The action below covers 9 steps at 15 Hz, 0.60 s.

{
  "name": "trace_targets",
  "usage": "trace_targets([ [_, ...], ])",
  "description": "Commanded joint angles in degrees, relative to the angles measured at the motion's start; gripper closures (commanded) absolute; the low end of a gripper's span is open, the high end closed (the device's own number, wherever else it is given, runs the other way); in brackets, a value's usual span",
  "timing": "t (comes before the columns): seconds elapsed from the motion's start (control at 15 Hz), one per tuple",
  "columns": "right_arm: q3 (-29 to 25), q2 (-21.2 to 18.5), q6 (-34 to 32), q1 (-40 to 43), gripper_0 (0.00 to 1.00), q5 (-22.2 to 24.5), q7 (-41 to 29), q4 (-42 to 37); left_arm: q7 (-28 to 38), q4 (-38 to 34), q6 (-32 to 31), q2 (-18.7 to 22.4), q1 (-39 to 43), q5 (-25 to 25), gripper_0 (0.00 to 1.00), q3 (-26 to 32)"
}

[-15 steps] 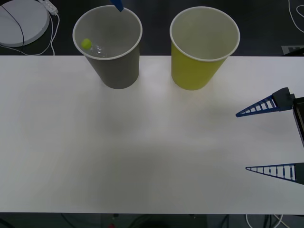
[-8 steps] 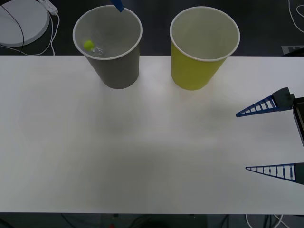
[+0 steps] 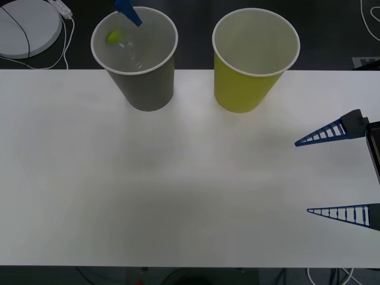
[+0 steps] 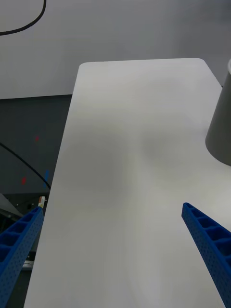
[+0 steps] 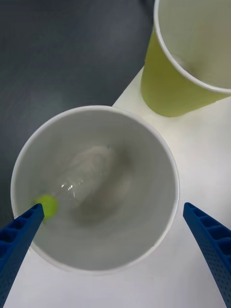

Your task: Put the can into the green bin and the plastic bottle into the gray bin

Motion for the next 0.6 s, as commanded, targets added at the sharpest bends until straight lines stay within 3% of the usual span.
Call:
trace_targets([
  [0.07,0.0,0.0,0.0,0.0,0.0,0.0,0.0,0.0,1.9,-6.8,0.4,4.3,3.6,3.3,0.0,0.0],
  [0.47,0.0,0.0,0.0,0.0,0.0,0.0,0.0,0.0,2.3,-18.4,4.4,15.1,11.9,12.9,0.0,0.6],
  [0.6,0.0,0.0,0.0,0.0,0.0,0.0,0.0,0.0,1.6,-22.0,5.5,17.8,16.8,15.6,0.0,4.0],
])
